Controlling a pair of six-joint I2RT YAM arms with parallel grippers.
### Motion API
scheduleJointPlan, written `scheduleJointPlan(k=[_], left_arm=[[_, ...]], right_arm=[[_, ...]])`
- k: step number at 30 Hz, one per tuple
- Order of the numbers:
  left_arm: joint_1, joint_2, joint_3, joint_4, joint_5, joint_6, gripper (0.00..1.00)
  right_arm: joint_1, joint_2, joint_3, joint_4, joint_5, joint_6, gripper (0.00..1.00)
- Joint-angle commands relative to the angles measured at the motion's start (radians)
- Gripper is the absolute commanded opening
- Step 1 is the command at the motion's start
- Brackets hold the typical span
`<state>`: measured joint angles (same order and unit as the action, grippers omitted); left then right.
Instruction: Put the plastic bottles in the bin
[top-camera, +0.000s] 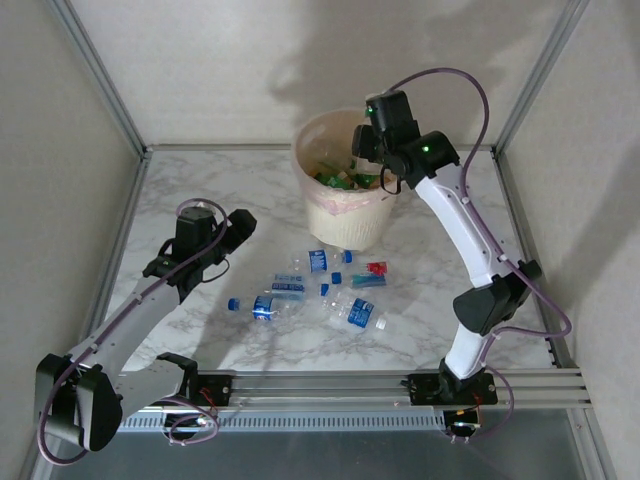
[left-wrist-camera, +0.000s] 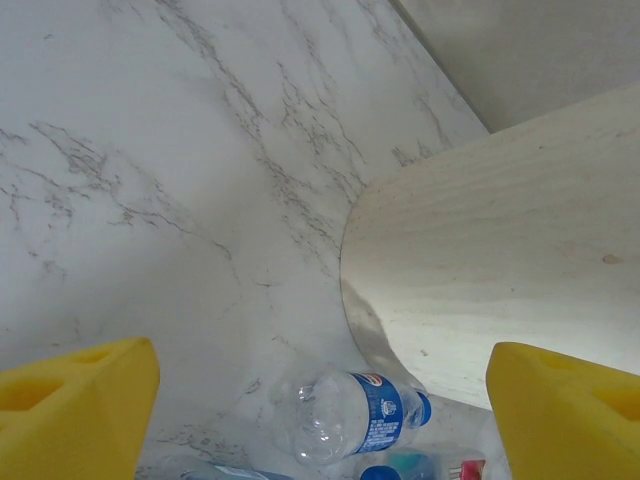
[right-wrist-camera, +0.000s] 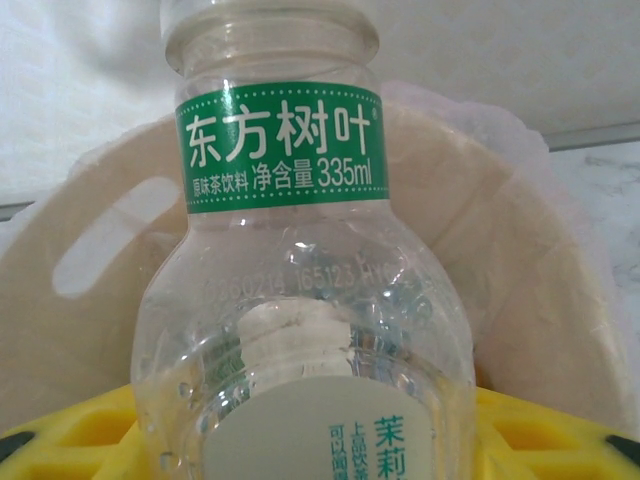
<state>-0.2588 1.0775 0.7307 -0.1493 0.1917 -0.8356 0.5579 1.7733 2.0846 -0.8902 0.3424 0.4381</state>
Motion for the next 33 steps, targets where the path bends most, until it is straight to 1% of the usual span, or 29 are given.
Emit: scheduleJointPlan(k=[1, 3, 8, 12, 15, 21, 24, 26, 29, 33], left_arm=[[0.004, 0.01, -0.015, 0.019, 0.023, -0.009, 0.85], [0.001, 0.014, -0.015, 0.023, 0.023, -0.01, 0.85], [-0.002, 0.021, -0.013, 0.026, 0.024, -0.009, 0.85], [-0.003, 0.022, -0.008, 0.024, 0.026, -0.004, 0.85], [-0.003, 0.018, -0.004, 0.017, 0.022, -0.002, 0.85], [-0.003, 0.022, -0.011, 0.019, 0.019, -0.004, 0.85], [-0.004, 0.025, -0.013, 0.023, 0.021, -0.013, 0.84], [-0.004, 0.024, -0.011, 0.026, 0.02, -0.019, 0.84], [-0.006, 0.018, -0.009, 0.027, 0.014, -0.024, 0.84], [-0.007, 0.018, -0.005, 0.02, 0.015, -0.028, 0.84]], right_arm=[[0.001, 0.01, -0.012, 0.037, -0.012, -0.012, 0.67], [-0.001, -0.007, -0.028, 0.045, -0.005, -0.015, 0.74], [-0.004, -0.054, -0.051, 0.05, 0.001, -0.013, 0.82], [-0.001, -0.116, -0.082, 0.043, 0.008, 0.003, 0.83], [0.025, -0.207, -0.155, 0.058, 0.007, 0.016, 0.83], [0.129, -0.437, -0.416, 0.103, -0.023, 0.01, 0.88], [0.21, -0.522, -0.543, 0.105, -0.037, 0.028, 0.88], [0.26, -0.563, -0.641, 0.109, -0.043, 0.061, 0.9], [0.323, -0.608, -0.806, 0.142, -0.055, 0.112, 0.95], [0.381, -0.648, -1.008, 0.217, -0.104, 0.176, 0.97]])
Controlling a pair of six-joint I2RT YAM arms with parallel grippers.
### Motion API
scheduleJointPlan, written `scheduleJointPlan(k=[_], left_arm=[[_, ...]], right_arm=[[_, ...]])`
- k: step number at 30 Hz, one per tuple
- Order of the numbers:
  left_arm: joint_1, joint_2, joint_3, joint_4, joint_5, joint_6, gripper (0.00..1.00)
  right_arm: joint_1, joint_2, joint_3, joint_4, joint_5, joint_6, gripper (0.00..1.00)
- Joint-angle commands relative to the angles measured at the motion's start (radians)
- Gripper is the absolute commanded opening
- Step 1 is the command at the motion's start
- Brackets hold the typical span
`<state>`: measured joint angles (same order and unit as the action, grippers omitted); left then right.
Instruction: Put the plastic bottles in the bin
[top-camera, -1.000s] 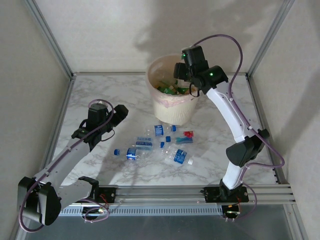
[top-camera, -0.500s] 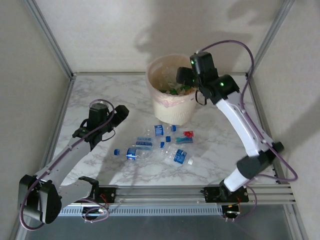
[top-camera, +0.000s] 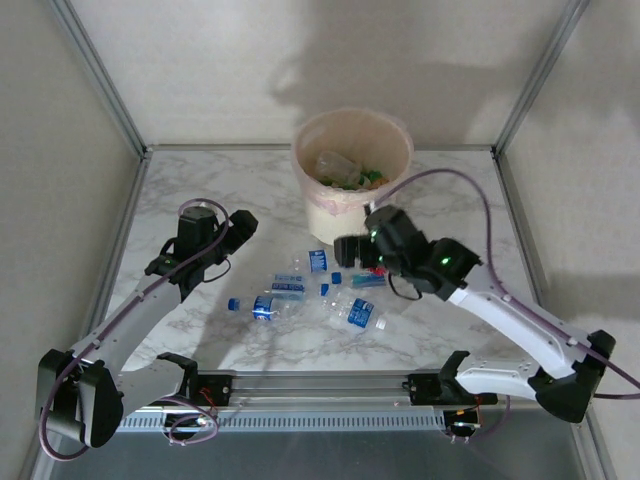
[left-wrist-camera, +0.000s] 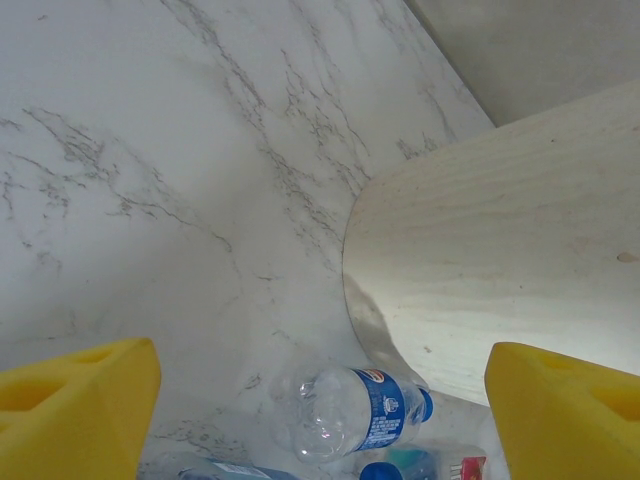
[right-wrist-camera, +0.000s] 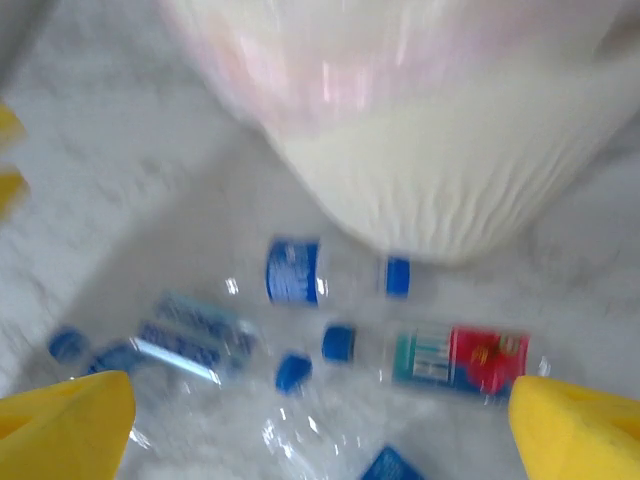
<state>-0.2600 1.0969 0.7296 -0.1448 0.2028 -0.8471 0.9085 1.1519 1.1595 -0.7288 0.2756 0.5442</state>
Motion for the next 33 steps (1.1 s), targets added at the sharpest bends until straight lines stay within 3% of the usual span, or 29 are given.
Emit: scheduleJointPlan(k=[1, 11, 33], left_arm=[[-0.005, -0.002, -0.005, 0.014, 0.005, -0.018, 0.84], [-0.013, 0.009, -0.012, 0.023, 0.001, -0.027, 0.84], [-0.016, 0.027, -0.016, 0.039, -0.014, -0.023, 0.83]], right_arm=[[0.034, -0.029, -0.125, 0.071, -0.054, 0.084, 0.97], [0.042, -0.017, -0.386, 0.231, -0.176, 0.12, 0.99], [0.089, 0.2, -0.417, 0.301, -0.148, 0.131, 0.98]])
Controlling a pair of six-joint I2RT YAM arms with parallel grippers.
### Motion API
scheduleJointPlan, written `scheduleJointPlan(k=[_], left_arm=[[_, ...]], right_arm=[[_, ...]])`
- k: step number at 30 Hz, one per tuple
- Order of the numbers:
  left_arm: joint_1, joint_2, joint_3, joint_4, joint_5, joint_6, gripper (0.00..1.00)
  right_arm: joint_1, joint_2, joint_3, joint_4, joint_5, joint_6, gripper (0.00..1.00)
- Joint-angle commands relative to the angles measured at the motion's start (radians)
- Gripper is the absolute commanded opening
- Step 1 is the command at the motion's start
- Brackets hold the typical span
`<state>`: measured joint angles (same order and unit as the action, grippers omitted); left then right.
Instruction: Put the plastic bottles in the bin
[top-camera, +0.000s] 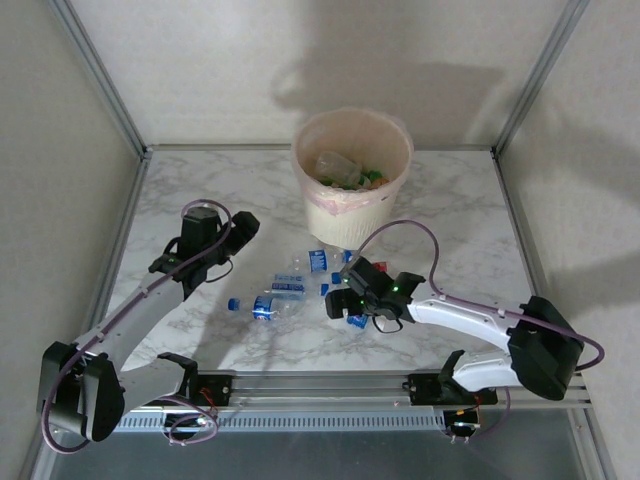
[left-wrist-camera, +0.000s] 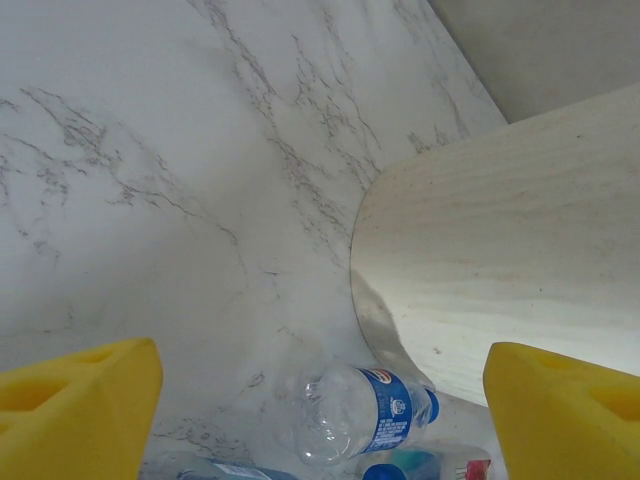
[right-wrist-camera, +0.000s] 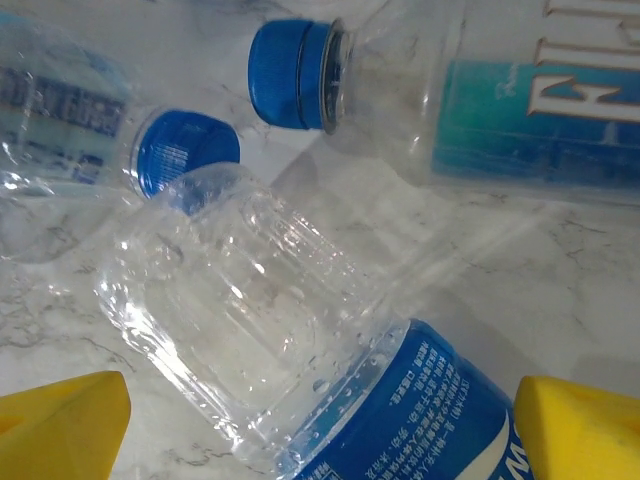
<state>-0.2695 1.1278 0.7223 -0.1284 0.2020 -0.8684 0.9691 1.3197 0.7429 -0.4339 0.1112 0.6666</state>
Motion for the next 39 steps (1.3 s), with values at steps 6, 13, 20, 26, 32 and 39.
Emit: scheduleJointPlan(k=[6, 13, 20, 26, 32, 39], left_arm=[[-0.007, -0.011, -0.02, 0.021, -0.023, -0.003, 0.83], [-0.005, -0.017, -0.019, 0.02, -0.027, -0.007, 0.83], [-0.003, -0.036, -0.021, 0.009, -0.042, -0.004, 0.84], [-0.003, -0.035, -0.021, 0.009, -0.046, -0.009, 0.83], [-0.003, -0.037, -0.015, 0.01, -0.048, -0.012, 0.83], [-0.004, -0.036, -0.03, 0.011, -0.05, -0.011, 0.84]], right_arm=[[0.109, 0.097, 0.021, -0.017, 0.05, 0.036, 0.96], [0.151, 0.174, 0.05, -0.03, 0.075, 0.051, 0.89], [0.157, 0.179, 0.05, -0.026, 0.076, 0.057, 0.73], [0.175, 0.126, 0.058, -0.041, 0.077, 0.057, 0.64], [0.185, 0.054, 0.102, -0.102, 0.093, 0.07, 0.57], [0.239, -0.032, 0.259, -0.23, 0.181, 0.09, 0.56]])
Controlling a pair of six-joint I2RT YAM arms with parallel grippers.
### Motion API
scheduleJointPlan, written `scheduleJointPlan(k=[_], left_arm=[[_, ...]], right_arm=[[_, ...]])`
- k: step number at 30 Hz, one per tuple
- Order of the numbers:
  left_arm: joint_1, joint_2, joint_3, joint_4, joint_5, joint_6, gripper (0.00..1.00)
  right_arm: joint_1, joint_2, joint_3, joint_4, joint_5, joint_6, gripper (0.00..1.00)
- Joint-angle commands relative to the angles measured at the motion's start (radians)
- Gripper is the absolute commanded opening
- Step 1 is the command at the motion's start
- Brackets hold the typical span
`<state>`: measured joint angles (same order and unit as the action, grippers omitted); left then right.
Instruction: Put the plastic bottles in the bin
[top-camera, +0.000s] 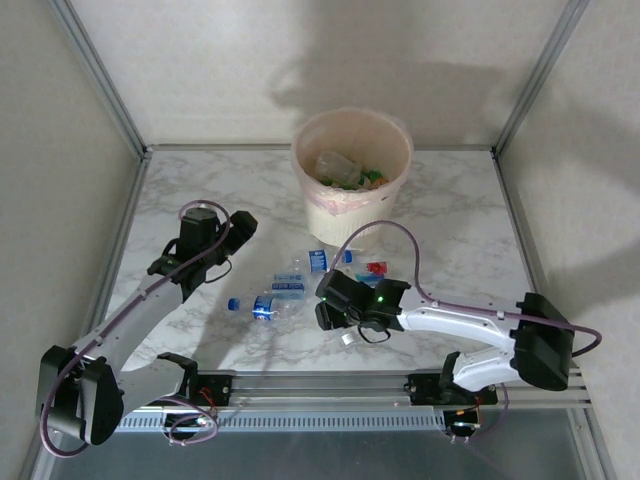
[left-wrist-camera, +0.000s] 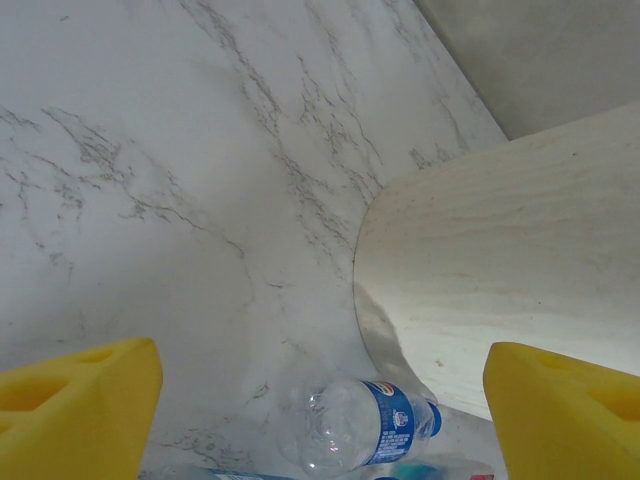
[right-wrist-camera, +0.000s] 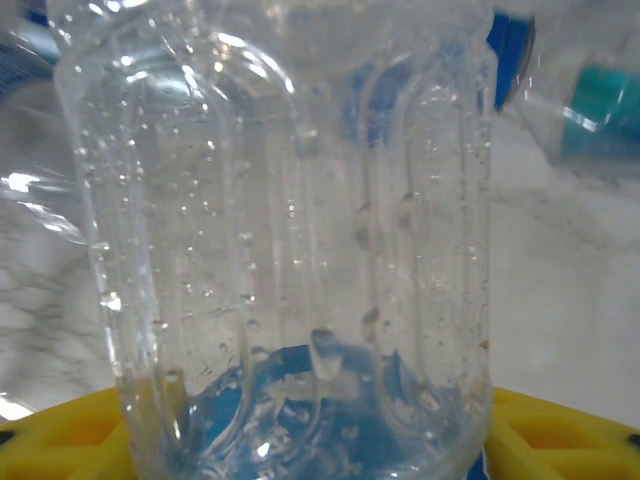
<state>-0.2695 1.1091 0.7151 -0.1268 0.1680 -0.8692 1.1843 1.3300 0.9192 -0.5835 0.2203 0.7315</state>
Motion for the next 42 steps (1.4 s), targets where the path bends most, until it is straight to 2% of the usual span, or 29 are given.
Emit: scheduleJointPlan(k=[1, 9, 13, 16, 21, 26, 32, 42], left_arm=[[-0.004, -0.014, -0.025, 0.013, -0.015, -0.011, 0.83], [-0.004, -0.014, -0.025, 0.014, -0.001, -0.013, 0.84], [-0.003, -0.013, -0.03, 0.012, 0.002, -0.017, 0.83], [-0.005, -0.014, -0.034, 0.016, 0.005, -0.021, 0.83], [-0.005, -0.016, -0.031, 0.006, 0.004, -0.012, 0.84], [-0.005, -0.029, -0.046, -0.006, -0.005, -0.006, 0.84], [-0.005, -0.028, -0.051, -0.002, 0.0, -0.005, 0.84], [-0.005, -0.007, -0.043, -0.002, 0.001, 0.006, 0.84]], right_arm=[[0.03, -0.054, 0.118, -0.098, 0.088, 0.023, 0.56], [0.031, -0.108, 0.443, -0.251, 0.221, -0.024, 0.55], [-0.008, -0.037, 0.69, -0.392, 0.292, -0.035, 0.55], [-0.064, 0.012, 0.854, -0.458, 0.339, -0.061, 0.54], [-0.225, 0.078, 1.057, -0.473, 0.312, -0.173, 0.54], [-0.374, 0.148, 1.14, -0.421, 0.259, -0.258, 0.54], [-0.535, 0.226, 1.127, -0.321, 0.209, -0.32, 0.53], [-0.665, 0.365, 1.133, -0.203, 0.134, -0.383, 0.52]])
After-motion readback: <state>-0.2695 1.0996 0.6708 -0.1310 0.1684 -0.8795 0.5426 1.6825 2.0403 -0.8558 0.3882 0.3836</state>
